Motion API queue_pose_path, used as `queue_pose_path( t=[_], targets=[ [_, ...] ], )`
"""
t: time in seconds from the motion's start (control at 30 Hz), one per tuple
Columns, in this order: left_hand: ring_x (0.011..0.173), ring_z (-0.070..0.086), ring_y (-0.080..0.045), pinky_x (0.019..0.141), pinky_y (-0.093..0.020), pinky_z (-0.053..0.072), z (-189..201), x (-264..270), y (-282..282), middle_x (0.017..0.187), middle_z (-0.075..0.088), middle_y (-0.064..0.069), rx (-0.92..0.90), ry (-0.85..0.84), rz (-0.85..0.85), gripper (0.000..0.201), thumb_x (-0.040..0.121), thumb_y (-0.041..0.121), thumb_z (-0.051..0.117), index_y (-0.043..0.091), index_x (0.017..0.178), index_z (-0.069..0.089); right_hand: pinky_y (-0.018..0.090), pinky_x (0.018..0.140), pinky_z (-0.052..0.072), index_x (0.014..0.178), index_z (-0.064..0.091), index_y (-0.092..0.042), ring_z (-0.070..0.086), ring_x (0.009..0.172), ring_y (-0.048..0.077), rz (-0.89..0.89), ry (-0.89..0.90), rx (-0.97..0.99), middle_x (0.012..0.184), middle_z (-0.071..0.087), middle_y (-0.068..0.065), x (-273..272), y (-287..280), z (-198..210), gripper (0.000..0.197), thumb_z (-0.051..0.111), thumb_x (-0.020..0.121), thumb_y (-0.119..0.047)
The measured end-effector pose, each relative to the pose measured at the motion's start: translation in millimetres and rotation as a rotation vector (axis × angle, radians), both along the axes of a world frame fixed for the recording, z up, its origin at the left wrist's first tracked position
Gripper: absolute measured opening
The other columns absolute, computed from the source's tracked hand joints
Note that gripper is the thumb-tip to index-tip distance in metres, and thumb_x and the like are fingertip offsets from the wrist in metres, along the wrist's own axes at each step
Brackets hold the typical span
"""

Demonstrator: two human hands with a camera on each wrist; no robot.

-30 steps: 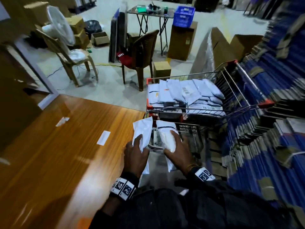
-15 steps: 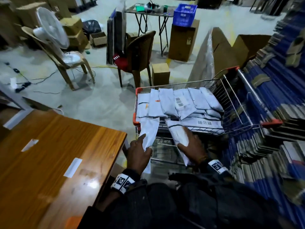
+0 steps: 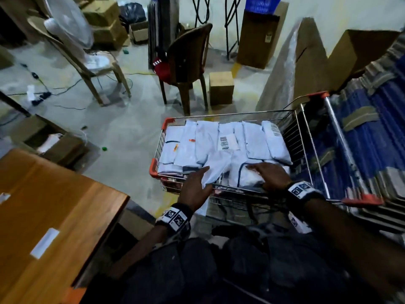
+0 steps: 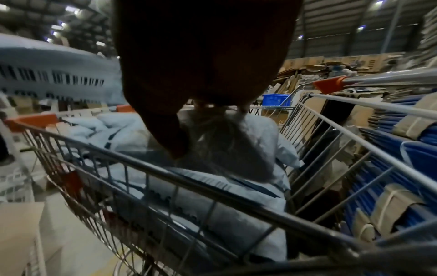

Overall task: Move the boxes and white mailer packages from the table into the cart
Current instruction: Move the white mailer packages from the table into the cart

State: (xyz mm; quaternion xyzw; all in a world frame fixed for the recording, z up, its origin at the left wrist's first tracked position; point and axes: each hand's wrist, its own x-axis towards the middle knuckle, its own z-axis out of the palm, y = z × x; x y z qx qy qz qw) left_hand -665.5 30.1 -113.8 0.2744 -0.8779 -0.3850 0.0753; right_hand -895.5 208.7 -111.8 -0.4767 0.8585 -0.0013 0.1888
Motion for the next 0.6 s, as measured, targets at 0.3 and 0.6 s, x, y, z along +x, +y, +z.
queue_pose_path(
  t=[0.3, 0.6],
  targets=[
    [0.125, 0.050, -0.026, 0.104, -0.036, 0.040, 4.5, -45.0, -2.2, 0.132, 0.055, -0.011, -0.084, -0.046, -0.079, 0.064, 0.081, 0.033, 0.058, 0.019, 0.143, 0.045, 0.042, 0.105, 0.037, 0.143, 0.030, -0.055, 0.042, 0.133, 0.036, 0.051, 0.026, 0.266, 0.151, 0.027, 0.014, -19.8, 10.0, -35.4, 0.059, 0.056, 0.090, -0.048],
    [0.112, 0.054, -0.034, 0.089, -0.042, 0.047, -3.1, -124.5, 26.5, 0.129, 0.054, -0.010, -0.275, -0.173, -0.506, 0.062, 0.079, 0.042, 0.051, 0.032, 0.140, 0.046, 0.029, 0.096, 0.040, 0.134, 0.053, -0.011, 0.054, 0.122, 0.028, -0.310, -0.170, 0.201, 0.138, 0.055, 0.013, -49.6, 36.4, 0.6, 0.054, 0.054, 0.089, -0.040]
  ],
)
